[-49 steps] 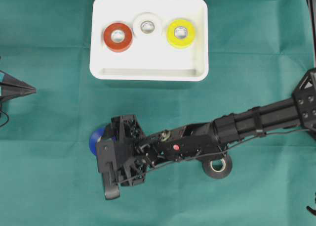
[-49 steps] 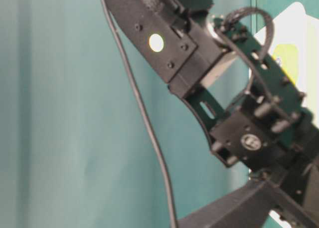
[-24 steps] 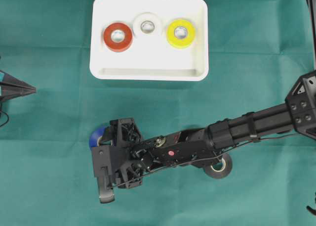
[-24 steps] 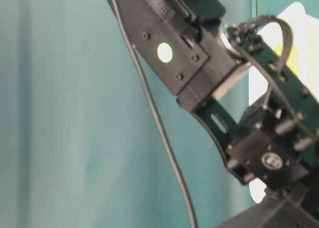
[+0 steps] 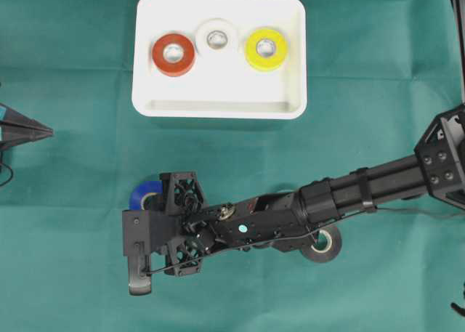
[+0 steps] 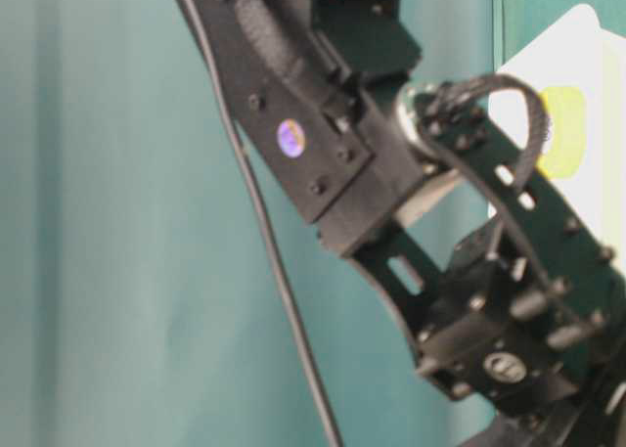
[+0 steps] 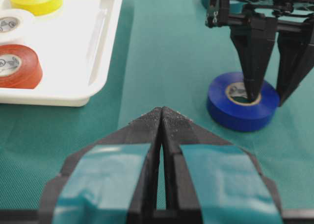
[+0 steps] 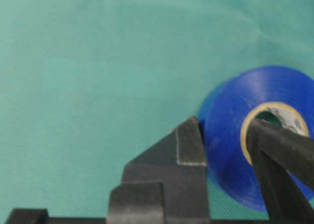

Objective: Put the tape into the white case with the right arm.
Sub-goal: 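Close the right gripper on the blue tape roll, then carry the blue roll into the tray below the red roll, release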

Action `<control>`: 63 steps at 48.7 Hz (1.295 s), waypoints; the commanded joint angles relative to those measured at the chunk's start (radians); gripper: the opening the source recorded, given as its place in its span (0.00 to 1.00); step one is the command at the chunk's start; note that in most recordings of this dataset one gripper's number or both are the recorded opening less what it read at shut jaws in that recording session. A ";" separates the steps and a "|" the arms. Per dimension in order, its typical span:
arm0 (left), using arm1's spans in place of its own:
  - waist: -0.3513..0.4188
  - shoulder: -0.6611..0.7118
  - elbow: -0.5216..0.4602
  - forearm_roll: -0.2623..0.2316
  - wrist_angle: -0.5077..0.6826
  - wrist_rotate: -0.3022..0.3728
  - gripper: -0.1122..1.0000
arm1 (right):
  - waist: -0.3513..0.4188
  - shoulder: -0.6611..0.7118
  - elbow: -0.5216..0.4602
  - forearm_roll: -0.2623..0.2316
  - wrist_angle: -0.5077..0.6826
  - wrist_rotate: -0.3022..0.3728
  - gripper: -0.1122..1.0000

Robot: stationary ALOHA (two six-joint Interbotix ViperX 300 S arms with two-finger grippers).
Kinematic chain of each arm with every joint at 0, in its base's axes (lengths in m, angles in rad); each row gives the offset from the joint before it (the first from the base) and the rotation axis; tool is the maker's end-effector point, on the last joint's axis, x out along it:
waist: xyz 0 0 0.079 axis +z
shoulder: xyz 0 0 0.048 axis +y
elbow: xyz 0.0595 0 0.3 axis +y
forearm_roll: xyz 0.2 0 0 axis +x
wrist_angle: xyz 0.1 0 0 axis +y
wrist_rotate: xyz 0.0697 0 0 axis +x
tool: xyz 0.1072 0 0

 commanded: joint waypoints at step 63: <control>0.002 0.009 -0.014 0.000 -0.005 0.002 0.10 | -0.058 -0.137 -0.087 -0.009 0.213 0.002 0.12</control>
